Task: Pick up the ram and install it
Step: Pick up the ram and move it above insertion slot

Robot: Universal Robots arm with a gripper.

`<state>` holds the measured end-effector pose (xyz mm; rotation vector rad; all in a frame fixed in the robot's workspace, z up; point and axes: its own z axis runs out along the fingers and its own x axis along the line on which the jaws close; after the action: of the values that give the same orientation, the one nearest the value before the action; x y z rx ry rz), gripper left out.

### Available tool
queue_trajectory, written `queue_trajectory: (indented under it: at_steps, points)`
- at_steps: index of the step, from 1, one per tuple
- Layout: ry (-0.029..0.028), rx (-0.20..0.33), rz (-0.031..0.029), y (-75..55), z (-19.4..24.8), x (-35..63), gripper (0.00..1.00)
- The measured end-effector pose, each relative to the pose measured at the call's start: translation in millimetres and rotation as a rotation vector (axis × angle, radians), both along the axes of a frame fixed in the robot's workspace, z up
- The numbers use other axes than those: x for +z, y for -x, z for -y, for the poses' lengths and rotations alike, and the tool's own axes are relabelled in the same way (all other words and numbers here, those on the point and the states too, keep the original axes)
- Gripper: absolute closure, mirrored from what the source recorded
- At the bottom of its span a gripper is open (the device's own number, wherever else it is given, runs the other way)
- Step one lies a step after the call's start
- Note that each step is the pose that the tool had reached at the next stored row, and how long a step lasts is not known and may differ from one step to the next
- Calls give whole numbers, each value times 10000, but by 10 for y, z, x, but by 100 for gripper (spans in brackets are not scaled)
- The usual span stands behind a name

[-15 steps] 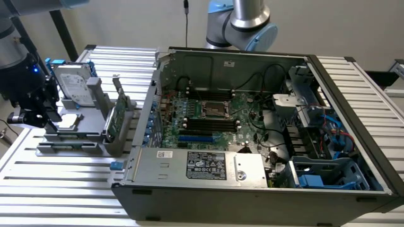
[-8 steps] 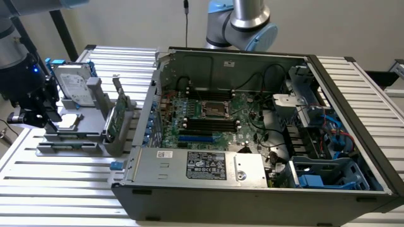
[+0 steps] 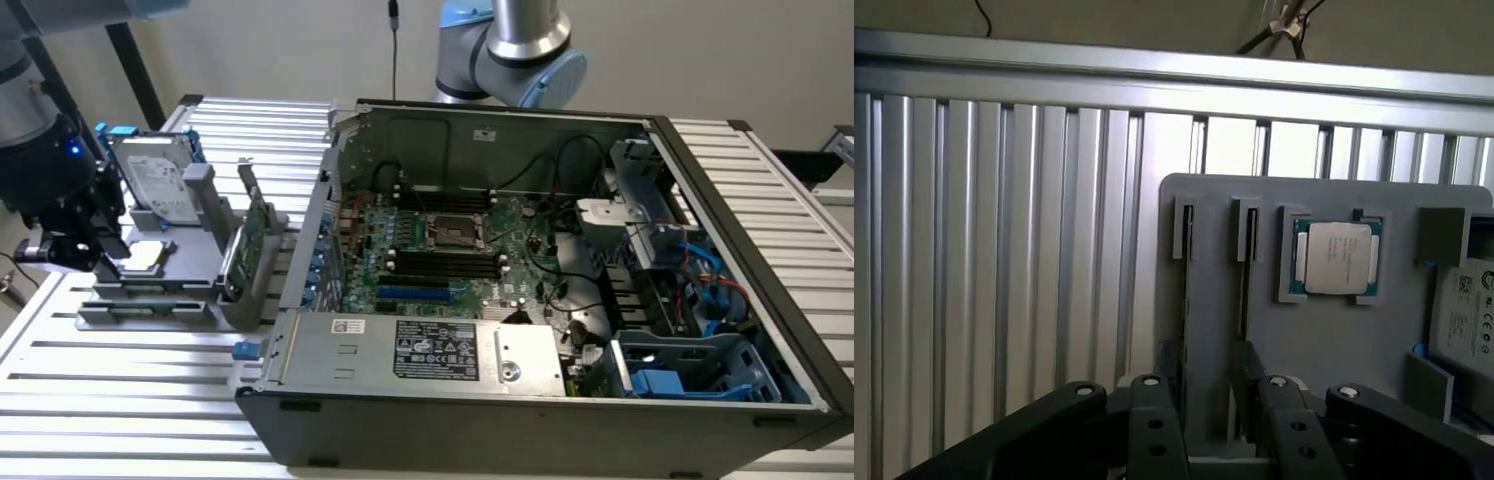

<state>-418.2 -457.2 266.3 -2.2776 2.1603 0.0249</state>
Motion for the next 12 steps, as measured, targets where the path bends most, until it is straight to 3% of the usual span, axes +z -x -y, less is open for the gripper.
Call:
queue_trajectory:
  at_steps: [4,12]
  points:
    - [-1,-207,-64,9,1,-17,64]
    - [-4,-592,-68,10,42,-140,64]
